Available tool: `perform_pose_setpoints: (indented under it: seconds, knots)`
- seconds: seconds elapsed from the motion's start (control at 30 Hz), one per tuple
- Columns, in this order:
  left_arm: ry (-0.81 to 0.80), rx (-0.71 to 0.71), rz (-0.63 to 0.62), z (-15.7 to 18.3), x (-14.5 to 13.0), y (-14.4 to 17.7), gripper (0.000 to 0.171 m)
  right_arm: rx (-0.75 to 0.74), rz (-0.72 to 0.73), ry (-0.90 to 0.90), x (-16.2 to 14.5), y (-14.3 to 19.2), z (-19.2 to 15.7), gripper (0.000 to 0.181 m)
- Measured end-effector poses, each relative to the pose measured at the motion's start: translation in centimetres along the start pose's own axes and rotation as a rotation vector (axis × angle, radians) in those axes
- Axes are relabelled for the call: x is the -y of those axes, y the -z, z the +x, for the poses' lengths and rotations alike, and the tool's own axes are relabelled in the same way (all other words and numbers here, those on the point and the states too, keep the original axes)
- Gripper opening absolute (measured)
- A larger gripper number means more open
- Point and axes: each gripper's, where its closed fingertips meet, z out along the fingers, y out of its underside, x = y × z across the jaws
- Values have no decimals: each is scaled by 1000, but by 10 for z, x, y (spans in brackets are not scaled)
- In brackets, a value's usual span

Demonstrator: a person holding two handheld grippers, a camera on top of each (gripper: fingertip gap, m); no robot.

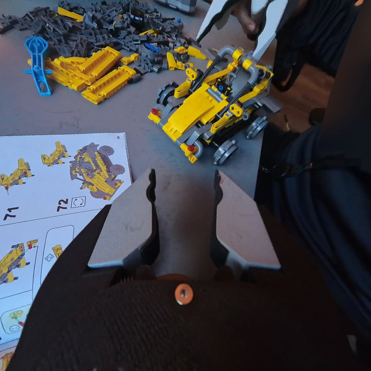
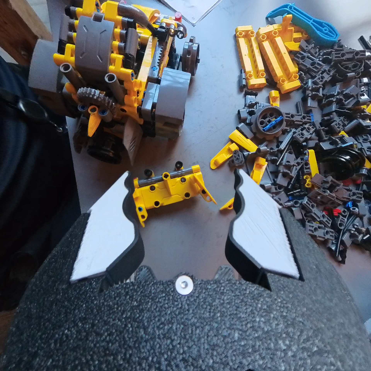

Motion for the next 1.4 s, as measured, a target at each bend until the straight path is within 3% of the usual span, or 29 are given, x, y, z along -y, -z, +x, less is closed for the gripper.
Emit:
perform_pose_setpoints:
  seconds: [0.33, 0.5, 0.77, 1.03, 1.4]
  knots:
    - [-20, -33, -83, 6, -14, -13, 53, 3, 58, -54, 4, -5, 6, 97]
    - [16, -69, -13, 6, -5, -7, 39, 4, 73, -54, 7, -7, 9, 95]
    - [43, -82, 47, 4, 3, -3, 35, 3, 106, -105, 5, -5, 15, 92]
    - [31, -65, 26, 3, 1, -5, 35, -42, 143, -109, 6, 14, 4, 91]
    - [42, -37, 39, -2, 2, -4, 34, -28, 72, -45, -5, 10, -18, 98]
